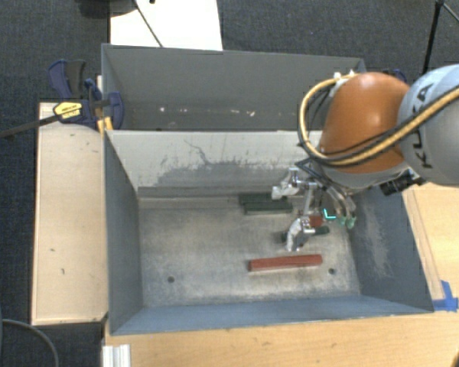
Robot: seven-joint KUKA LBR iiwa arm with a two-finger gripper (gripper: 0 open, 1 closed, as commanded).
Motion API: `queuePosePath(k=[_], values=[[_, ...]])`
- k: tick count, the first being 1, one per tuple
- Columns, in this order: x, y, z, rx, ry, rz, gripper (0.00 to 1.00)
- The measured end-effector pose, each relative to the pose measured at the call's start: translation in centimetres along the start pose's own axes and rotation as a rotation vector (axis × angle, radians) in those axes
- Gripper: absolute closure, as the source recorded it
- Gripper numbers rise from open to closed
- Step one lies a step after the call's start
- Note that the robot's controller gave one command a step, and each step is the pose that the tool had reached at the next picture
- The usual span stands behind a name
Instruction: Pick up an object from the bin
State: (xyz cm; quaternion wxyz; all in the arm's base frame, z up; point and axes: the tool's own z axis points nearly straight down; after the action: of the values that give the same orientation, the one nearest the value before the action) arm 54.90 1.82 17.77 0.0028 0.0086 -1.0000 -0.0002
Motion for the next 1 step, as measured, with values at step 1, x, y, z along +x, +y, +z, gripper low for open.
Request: queuePosePath(k=[1], values=[[-0.18, -0.01, -0.43, 0.0, -0.008, 0.001, 0.0]])
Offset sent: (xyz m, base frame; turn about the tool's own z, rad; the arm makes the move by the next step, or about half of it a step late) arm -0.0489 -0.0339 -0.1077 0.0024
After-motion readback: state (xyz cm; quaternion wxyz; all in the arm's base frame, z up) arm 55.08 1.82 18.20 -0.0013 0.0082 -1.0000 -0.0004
